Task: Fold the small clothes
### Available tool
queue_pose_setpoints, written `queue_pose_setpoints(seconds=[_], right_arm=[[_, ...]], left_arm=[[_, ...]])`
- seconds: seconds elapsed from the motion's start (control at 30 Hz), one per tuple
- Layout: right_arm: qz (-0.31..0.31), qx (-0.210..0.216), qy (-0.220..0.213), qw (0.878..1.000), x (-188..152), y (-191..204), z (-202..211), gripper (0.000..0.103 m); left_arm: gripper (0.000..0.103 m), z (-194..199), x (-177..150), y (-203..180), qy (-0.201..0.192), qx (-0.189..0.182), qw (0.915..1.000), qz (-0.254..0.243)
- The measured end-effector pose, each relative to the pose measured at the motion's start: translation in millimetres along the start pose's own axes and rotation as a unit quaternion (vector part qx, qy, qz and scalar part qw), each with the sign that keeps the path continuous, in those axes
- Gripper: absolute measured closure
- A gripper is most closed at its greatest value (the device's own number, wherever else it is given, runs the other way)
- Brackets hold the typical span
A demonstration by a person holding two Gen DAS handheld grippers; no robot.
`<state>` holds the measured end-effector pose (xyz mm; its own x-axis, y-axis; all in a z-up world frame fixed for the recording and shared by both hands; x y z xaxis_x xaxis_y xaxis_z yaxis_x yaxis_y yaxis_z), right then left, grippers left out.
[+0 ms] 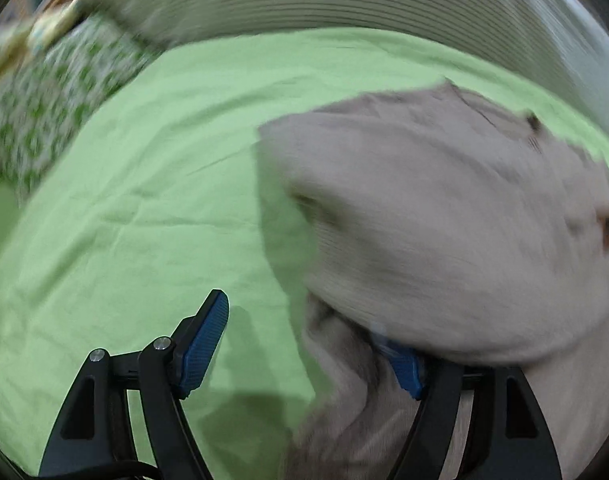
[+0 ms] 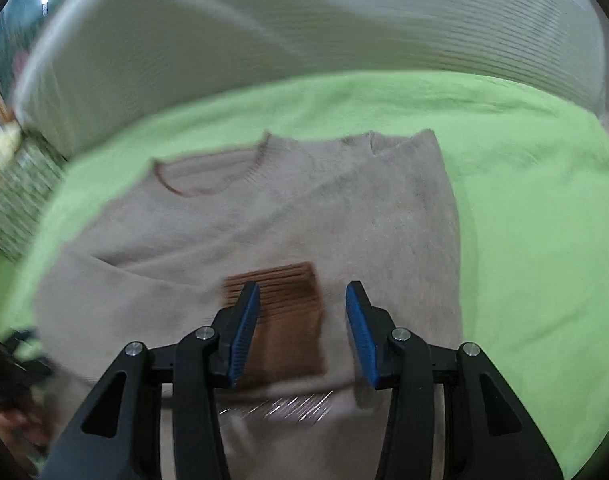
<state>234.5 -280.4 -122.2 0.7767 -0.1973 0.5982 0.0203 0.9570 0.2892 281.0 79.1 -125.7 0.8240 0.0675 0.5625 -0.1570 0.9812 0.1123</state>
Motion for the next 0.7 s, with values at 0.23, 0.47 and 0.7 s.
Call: queue_pose_setpoints(seconds=[0.23, 0.47, 0.7], right_arm=[[0.037, 0.043, -0.034, 0.998, 16.1, 24.5, 10.5, 0.093], [0.067, -0.012, -0.182, 0.981, 68.1, -1.5, 129.9, 0.094], [-0.004, -0.04, -0.065, 0.997, 7.9, -72.1, 47.3, 0.094]], left_arm=[[0.042, 0.5, 17.9, 23.5, -0.01, 0.009, 0.9964, 0.084], [0.042, 10.8, 15.3, 7.5, -0.027, 0.006, 0.9978, 0.061], [0.042, 0.9, -0.9, 9.9, -0.015, 0.016, 0.999, 0.038]])
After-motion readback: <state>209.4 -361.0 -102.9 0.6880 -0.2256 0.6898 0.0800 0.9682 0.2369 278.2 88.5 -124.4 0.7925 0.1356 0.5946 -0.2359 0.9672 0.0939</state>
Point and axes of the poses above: each gripper's, at about its wrist camera, not at the fingertips, and z roughly against the way its jaws point, y to its left, x to its top, the point moved 7 cm from there along -z, roughly the way its jaws point, and after that the axes turned 7 degrees about x, right-handed, at the moved point
